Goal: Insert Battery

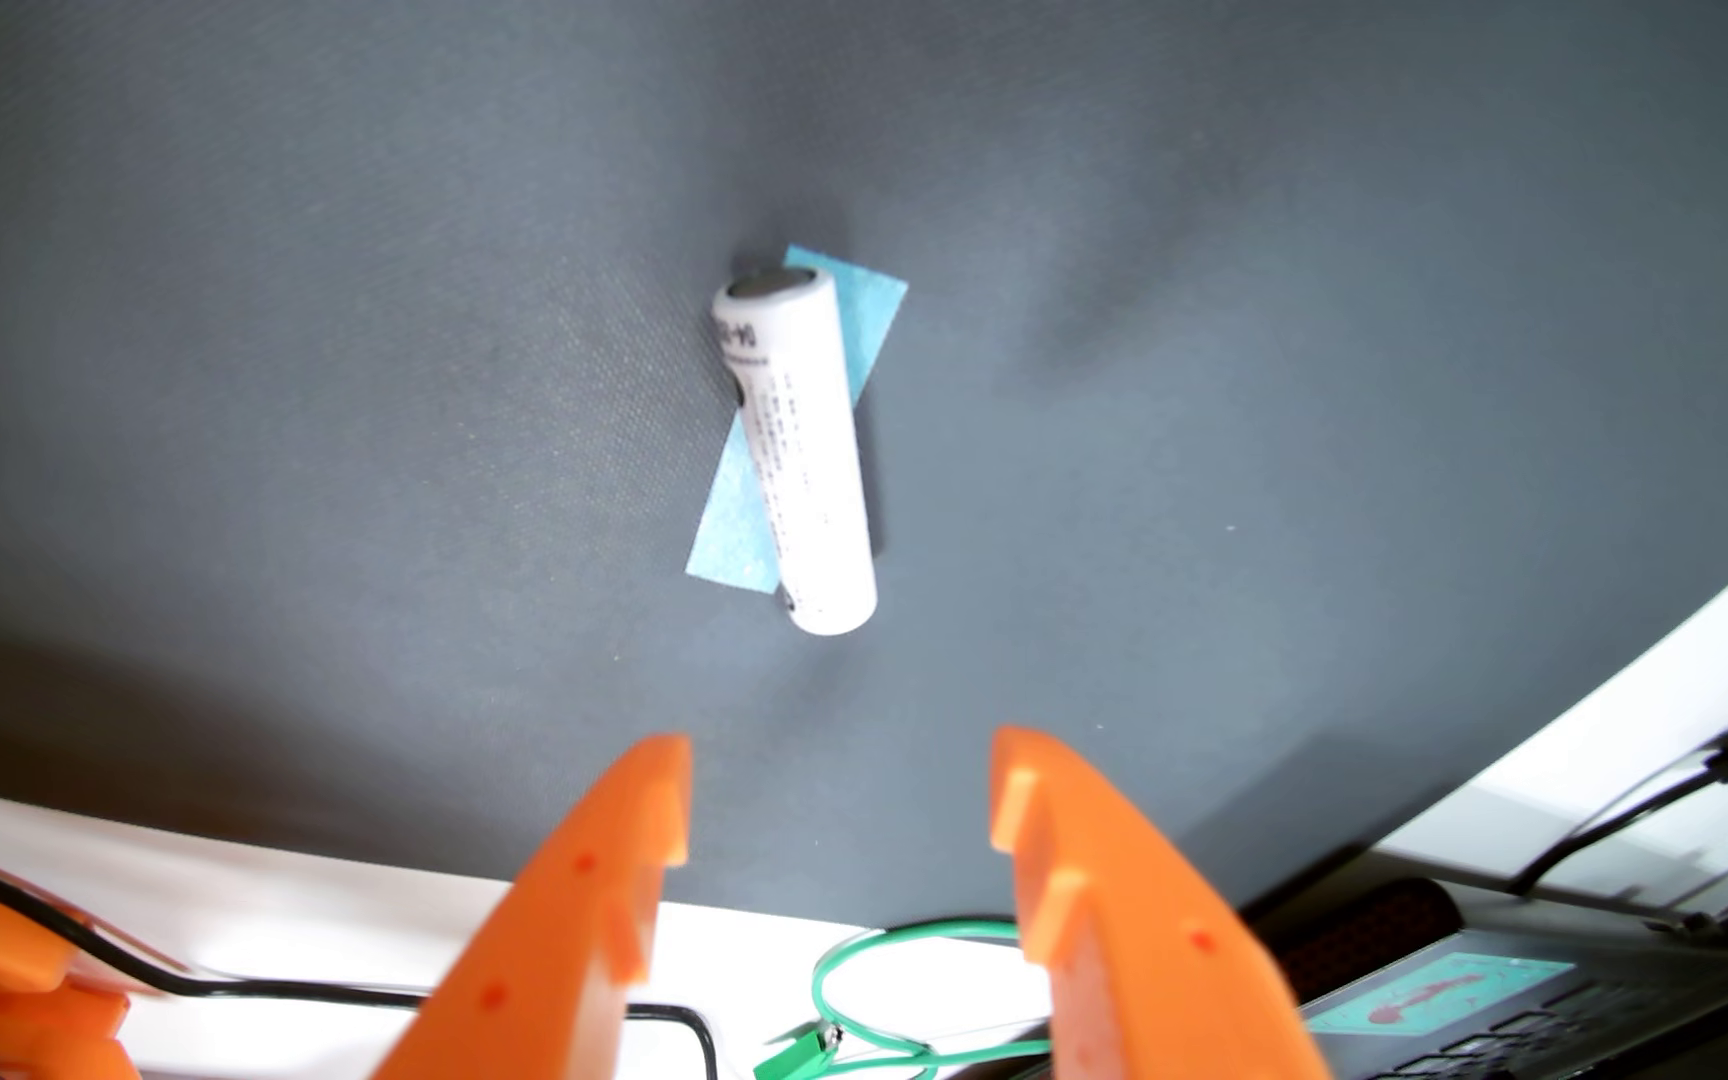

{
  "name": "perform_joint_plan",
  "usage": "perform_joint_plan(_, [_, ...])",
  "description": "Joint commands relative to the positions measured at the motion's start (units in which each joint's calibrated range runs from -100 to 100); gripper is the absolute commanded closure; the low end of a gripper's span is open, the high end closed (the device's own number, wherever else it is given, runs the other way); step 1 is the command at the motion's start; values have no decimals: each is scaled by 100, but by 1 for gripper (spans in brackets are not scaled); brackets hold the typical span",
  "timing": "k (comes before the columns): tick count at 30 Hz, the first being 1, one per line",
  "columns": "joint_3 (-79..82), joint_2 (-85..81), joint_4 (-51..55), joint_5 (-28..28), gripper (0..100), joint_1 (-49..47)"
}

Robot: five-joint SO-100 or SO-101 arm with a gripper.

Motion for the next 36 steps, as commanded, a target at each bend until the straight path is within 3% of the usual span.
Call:
perform_joint_plan(1, [-30,-8,-9,35,83,-25])
perform_joint_plan(19, [-120,-16,59,199,83,-556])
perform_joint_plan(36, [-777,859,143,323,83,-226])
